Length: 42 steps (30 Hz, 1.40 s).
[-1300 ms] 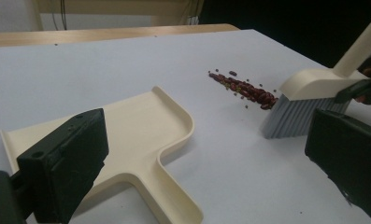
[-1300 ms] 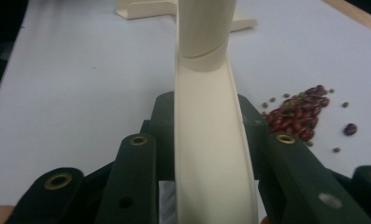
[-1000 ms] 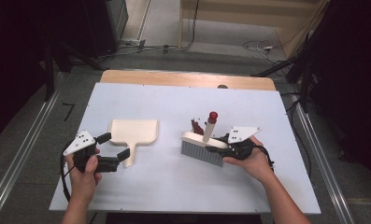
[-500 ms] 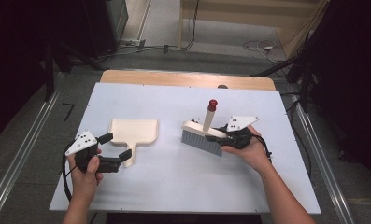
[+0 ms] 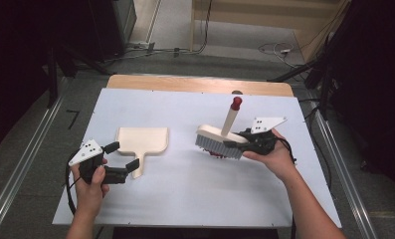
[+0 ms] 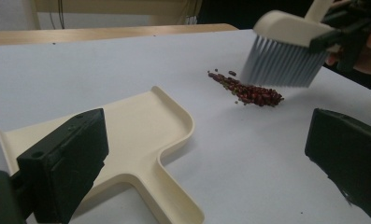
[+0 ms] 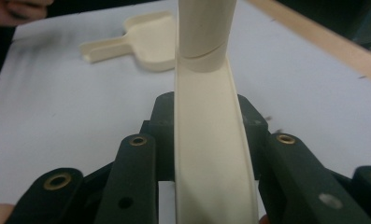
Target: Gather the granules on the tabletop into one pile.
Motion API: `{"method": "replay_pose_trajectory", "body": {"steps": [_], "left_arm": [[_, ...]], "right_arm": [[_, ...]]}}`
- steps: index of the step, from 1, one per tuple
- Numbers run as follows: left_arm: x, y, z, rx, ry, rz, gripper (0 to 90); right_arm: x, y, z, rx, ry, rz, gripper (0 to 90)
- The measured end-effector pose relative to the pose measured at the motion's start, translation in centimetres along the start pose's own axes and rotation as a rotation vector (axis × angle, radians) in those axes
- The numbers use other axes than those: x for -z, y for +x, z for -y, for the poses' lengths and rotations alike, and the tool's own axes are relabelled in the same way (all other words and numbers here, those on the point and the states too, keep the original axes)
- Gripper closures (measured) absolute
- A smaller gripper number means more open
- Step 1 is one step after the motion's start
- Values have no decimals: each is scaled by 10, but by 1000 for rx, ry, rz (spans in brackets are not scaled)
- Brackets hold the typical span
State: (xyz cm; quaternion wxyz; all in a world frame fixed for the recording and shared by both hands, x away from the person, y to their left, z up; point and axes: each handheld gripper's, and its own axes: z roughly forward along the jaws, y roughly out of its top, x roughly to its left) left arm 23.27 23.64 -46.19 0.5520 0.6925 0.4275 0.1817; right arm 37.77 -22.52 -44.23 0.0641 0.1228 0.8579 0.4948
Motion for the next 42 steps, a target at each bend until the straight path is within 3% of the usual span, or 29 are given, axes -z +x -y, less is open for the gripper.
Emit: {"method": "replay_pose_trajectory", "body": {"steps": [2, 4, 8, 13, 18, 22, 29, 38, 42], "left_arm": [[0, 0, 0, -1, 1, 0, 0], [-1, -1, 0, -1, 5, -2, 0], [-1, -1, 0, -2, 3, 0, 0], [-1, 1, 1, -6, 8, 2, 0], [-2, 1, 1, -1, 6, 5, 0], [-3, -1, 1, -4, 6, 8, 0], [-4, -3, 0, -11, 14, 10, 0], [-3, -3, 0, -9, 9, 11, 0], [-3, -3, 0, -10, 12, 9, 0]], "right_arm": [[4, -11, -7, -2, -24, 60, 658], [1, -26, -14, -7, -23, 150, 658], [-23, -47, -16, 29, 35, 240, 658], [-45, -61, -6, 69, 72, 301, 659], [-48, -58, 0, 87, 90, 186, 658], [-44, -51, 1, 125, 111, 140, 658], [-33, -37, 7, 138, 110, 84, 658], [-25, -21, 13, 155, 99, 64, 658], [-21, -15, 11, 152, 80, 96, 658]]}}
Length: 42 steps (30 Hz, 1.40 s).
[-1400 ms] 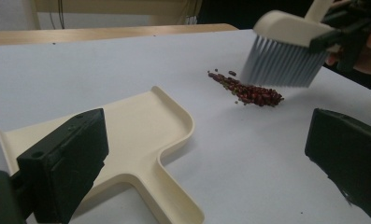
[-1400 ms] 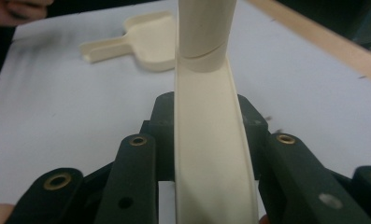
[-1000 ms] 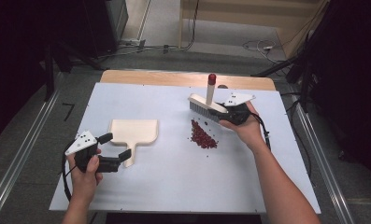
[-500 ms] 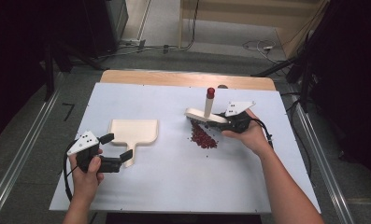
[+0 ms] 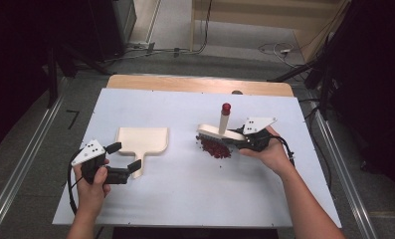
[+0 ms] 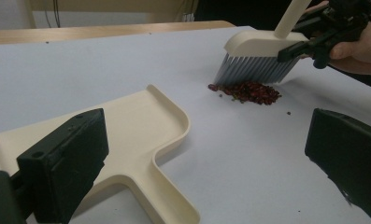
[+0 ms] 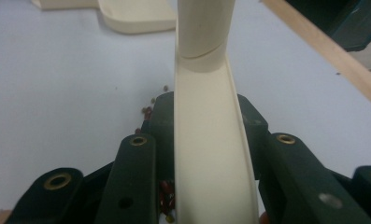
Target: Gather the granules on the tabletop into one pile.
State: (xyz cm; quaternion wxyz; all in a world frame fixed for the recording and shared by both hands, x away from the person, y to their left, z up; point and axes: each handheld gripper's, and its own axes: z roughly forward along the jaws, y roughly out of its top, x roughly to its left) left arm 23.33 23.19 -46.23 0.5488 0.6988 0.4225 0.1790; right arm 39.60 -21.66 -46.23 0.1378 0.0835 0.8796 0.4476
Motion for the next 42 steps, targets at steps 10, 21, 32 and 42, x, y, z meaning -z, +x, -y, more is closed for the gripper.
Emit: {"method": "replay_pose_trajectory", "body": {"steps": [10, 21, 32, 42], "left_arm": [[0, -1, -1, -2, -2, 1, 0], [1, 1, 0, 2, -5, 0, 0], [1, 0, 0, -2, -2, -1, 0], [0, 2, 1, 1, 1, -2, 0]], "right_arm": [[-3, -10, -3, -67, -54, 139, 659], [-10, -5, 1, -99, 20, 110, 659], [14, -27, -3, -154, -60, 265, 659], [28, -92, 27, -281, 31, 559, 658]]}}
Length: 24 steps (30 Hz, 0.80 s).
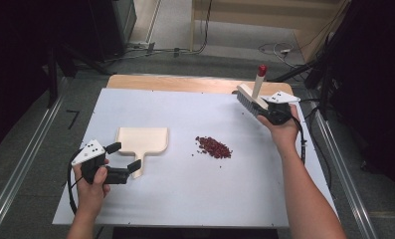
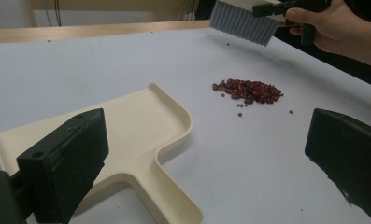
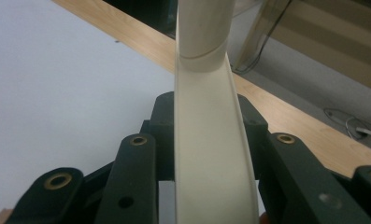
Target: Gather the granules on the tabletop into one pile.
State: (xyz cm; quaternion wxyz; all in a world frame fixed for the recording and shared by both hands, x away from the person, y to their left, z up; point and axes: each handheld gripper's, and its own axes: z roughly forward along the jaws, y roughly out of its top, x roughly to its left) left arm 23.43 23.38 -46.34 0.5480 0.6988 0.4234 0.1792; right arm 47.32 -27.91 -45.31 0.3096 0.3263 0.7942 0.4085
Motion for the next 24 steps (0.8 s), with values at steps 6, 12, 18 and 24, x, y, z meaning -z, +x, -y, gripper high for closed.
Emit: {"method": "replay_pose_trajectory", "body": {"steps": [6, 12, 18, 24], "left_arm": [[1, 1, 0, 3, -4, -1, 0], [1, -1, -1, -2, -1, 1, 0], [-1, -4, -2, -7, -1, 3, 0], [0, -2, -1, -3, -1, 2, 0]], "right_arm": [[-7, 3, 16, -20, 11, -93, 658], [2, 31, 18, 46, 25, -172, 657], [16, 52, 15, 87, 3, -248, 658], [30, 67, 7, 121, -20, -292, 658]]}}
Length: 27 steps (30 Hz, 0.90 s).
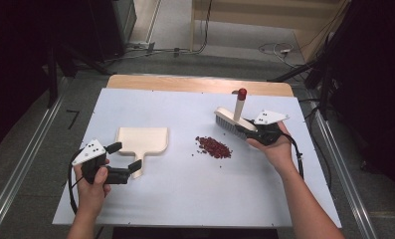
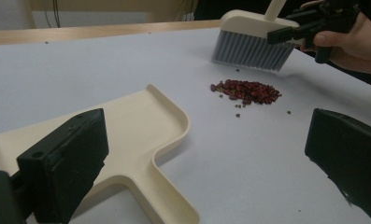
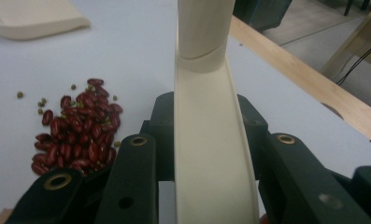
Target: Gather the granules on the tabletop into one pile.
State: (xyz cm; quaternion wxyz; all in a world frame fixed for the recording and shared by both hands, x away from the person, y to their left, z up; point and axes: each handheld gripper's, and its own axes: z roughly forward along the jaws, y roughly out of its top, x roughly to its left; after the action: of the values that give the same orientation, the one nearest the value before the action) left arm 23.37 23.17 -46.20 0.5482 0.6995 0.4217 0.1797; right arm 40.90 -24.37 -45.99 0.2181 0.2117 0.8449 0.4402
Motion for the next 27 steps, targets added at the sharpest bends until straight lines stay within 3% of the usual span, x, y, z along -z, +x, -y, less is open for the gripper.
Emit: {"method": "replay_pose_trajectory", "body": {"steps": [4, 8, 14, 21, 24, 27], "left_arm": [[0, 0, 0, 0, -2, 0, 0], [0, 0, 0, -1, -2, 0, 0], [1, 0, 0, 0, -2, 0, 0], [1, 0, -1, -3, -4, 3, 0], [1, -1, -1, -4, -4, 4, 0], [0, -1, -1, -2, -4, 4, 0]], "right_arm": [[1, -4, -4, -34, -39, 26, 658], [-8, -3, -5, -43, -17, 40, 658], [-22, 18, -9, -5, 13, -22, 658], [-22, 41, -17, 48, 18, -87, 658], [-17, 45, -22, 61, 3, -62, 658], [-6, 48, -32, 31, -40, -34, 658]]}}
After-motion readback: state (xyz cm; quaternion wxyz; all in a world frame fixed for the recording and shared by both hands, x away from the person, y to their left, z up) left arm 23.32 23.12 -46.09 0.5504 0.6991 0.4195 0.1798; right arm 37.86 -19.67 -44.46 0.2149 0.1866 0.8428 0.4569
